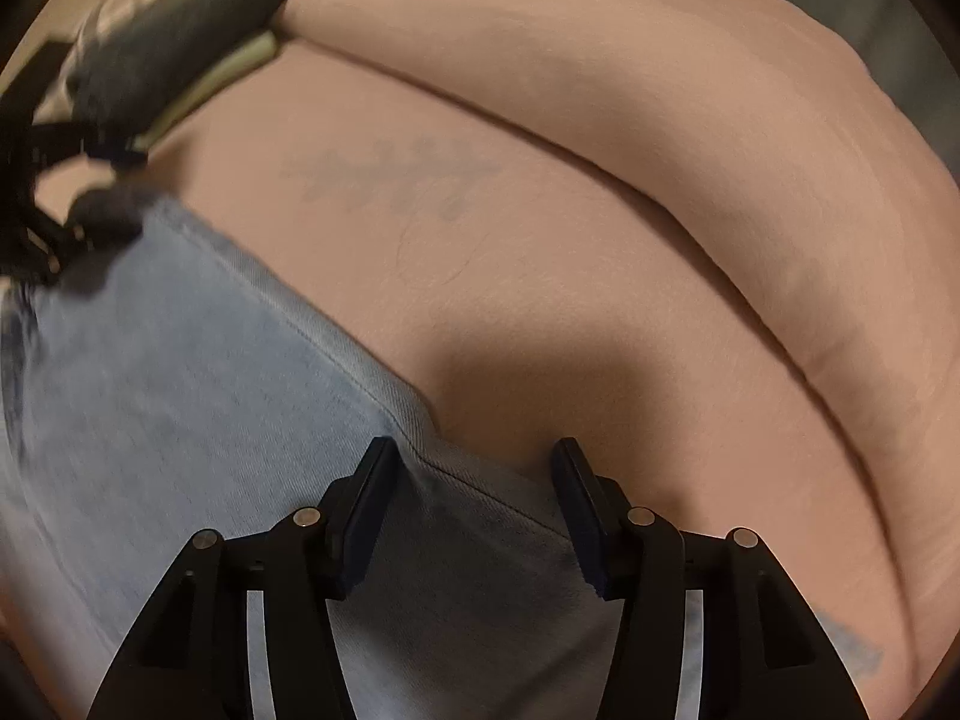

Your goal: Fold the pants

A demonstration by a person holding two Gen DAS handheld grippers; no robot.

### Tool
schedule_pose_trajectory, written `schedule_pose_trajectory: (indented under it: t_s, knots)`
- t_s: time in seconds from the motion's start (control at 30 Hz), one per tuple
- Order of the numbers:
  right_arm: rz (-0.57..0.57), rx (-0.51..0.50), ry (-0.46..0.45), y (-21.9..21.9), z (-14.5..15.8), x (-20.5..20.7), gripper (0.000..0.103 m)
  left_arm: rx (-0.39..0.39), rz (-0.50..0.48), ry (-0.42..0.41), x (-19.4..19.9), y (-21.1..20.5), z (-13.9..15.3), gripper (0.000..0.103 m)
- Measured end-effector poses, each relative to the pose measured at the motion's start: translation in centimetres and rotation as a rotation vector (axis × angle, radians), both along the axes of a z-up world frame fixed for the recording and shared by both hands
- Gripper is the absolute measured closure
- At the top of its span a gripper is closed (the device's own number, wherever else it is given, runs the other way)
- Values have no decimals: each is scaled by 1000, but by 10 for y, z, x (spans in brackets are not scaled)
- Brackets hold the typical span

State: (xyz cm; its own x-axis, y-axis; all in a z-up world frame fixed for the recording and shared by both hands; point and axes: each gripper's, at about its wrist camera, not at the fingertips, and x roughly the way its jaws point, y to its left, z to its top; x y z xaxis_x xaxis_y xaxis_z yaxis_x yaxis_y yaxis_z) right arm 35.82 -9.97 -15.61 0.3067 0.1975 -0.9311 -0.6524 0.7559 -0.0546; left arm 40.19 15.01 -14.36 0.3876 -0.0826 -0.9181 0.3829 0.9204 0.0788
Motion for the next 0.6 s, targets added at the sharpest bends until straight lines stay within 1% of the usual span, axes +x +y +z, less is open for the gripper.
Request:
schedule_pose_trajectory:
  t_s: [0.03,0.07,0.1,0.13,0.17,0.23,0.27,0.33,0.37,0.43,0.5,0.53,0.57,0.6]
  knots:
    - [-11,10,-4,-4,1,-4,53,29,-11,-19,-3,-4,2,69]
    - [-6,7,-9,-3,2,-9,70,64,-29,-34,-7,-8,4,73]
    - [12,-2,-23,-2,5,-19,81,108,-50,-51,-11,-13,6,76]
    - [21,-36,-55,-3,8,-30,84,136,-57,-64,-15,-16,10,81]
    - [22,-63,-87,-5,10,-40,88,149,-54,-79,-19,-18,17,82]
    - [14,-69,-128,-9,22,-53,90,148,-52,-115,-25,-18,35,83]
    - [13,-61,-157,-12,34,-66,91,149,-51,-134,-26,-14,42,83]
    - [15,-57,-207,-24,56,-92,92,149,-58,-193,-43,-16,62,84]
    - [24,-58,-237,-28,68,-107,92,151,-63,-217,-65,-19,59,84]
    - [43,-74,-305,-20,82,-127,92,153,-81,-266,-97,-25,75,84]
    - [55,-71,-356,-29,100,-156,92,162,-92,-326,-128,-30,91,85]
    - [63,-72,-385,-33,108,-179,92,159,-98,-354,-158,-30,95,85]
    - [66,-66,-417,-37,119,-204,92,165,-103,-375,-167,-30,94,85]
    - [68,-62,-431,-38,121,-222,92,168,-113,-403,-192,-26,94,85]
